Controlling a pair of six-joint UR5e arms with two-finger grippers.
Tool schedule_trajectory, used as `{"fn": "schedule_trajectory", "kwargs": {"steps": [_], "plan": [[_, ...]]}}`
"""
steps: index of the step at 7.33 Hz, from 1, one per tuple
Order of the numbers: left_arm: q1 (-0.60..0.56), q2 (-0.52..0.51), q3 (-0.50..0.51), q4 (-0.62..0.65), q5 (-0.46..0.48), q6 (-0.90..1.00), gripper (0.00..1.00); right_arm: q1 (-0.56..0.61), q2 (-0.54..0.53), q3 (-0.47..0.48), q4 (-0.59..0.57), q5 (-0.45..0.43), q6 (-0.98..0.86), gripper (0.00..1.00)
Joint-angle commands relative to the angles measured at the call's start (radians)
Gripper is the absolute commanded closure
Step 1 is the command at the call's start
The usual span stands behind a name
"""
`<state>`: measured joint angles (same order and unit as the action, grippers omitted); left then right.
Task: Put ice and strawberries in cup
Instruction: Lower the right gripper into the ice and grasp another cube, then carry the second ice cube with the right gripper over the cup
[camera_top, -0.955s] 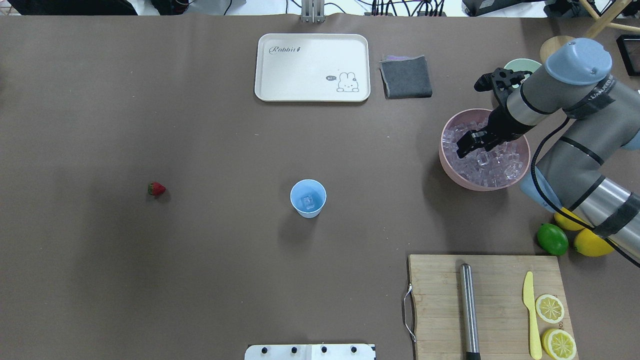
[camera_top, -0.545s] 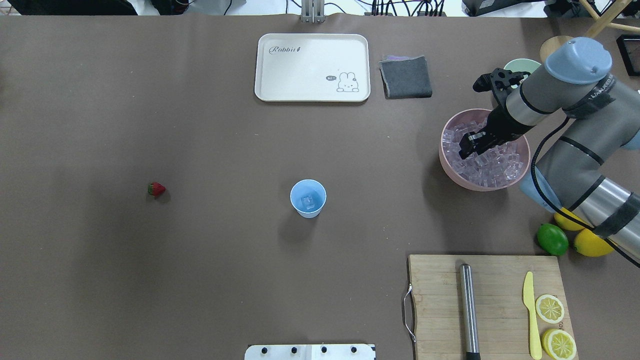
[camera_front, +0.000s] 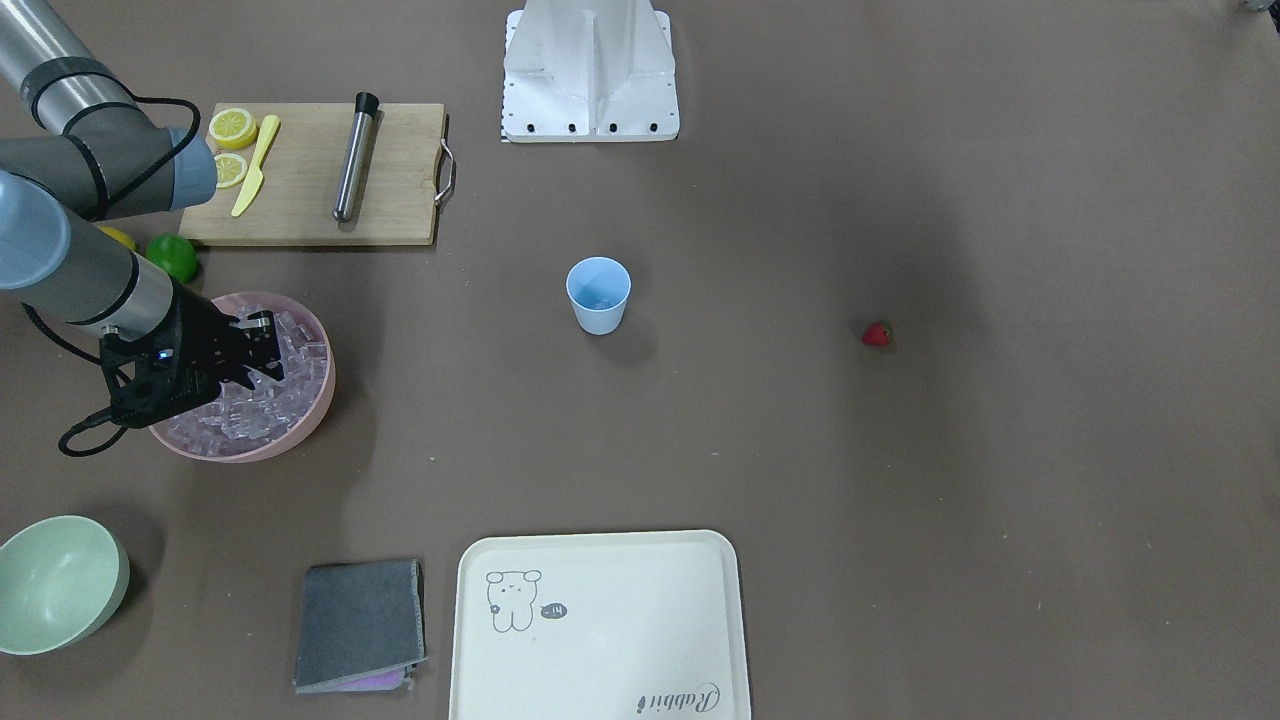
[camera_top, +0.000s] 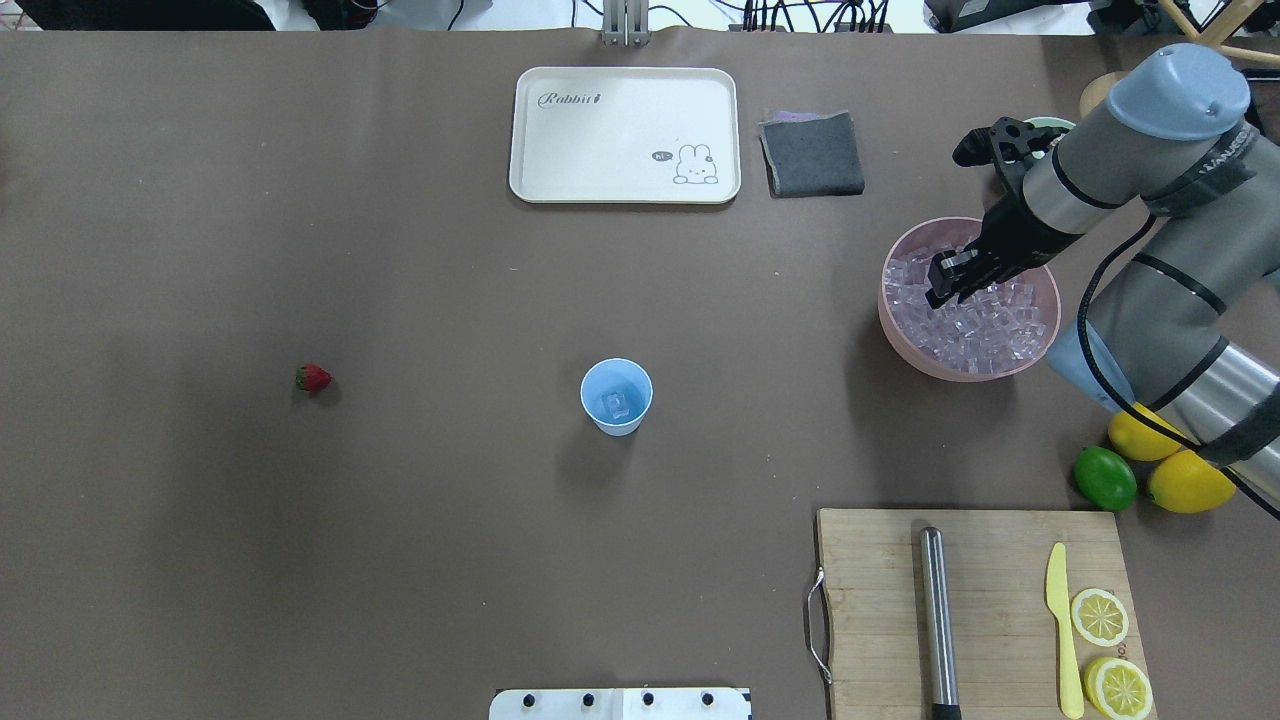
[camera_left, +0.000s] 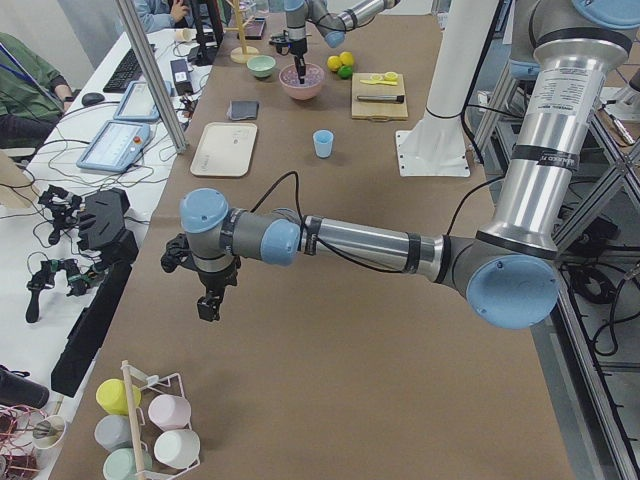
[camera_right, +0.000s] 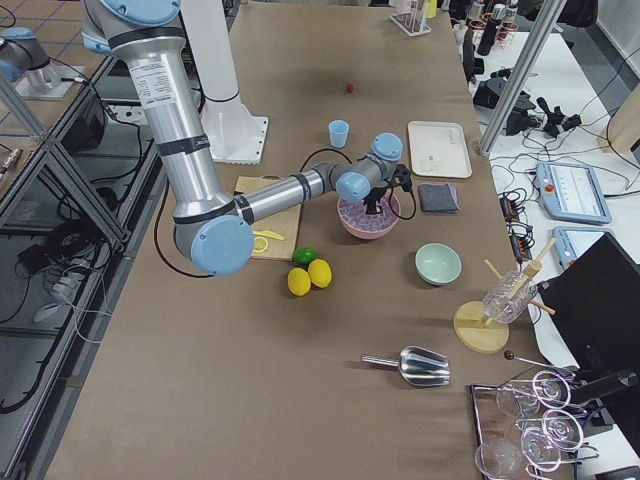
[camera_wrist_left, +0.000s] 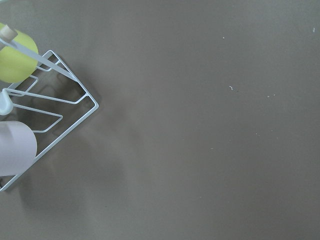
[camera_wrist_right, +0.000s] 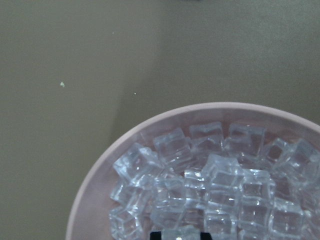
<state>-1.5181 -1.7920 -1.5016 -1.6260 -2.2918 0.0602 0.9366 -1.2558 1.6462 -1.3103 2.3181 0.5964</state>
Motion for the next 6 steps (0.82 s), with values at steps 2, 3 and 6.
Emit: {"fn": "schedule_trajectory", "kwargs": {"steps": [2, 3, 6], "plan": [[-0.001, 0.003, -0.002, -0.002, 0.000, 0.001, 0.02, 0.001, 0.085, 0.083, -0.116, 0.032, 0.017, 1.00], [-0.001, 0.000, -0.002, -0.002, 0.000, 0.001, 0.02, -0.018, 0.131, 0.083, -0.136, 0.032, 0.058, 1.00], [0.001, -0.003, 0.006, -0.002, 0.000, -0.002, 0.02, -0.137, 0.263, 0.086, -0.121, -0.018, 0.342, 1.00]]}}
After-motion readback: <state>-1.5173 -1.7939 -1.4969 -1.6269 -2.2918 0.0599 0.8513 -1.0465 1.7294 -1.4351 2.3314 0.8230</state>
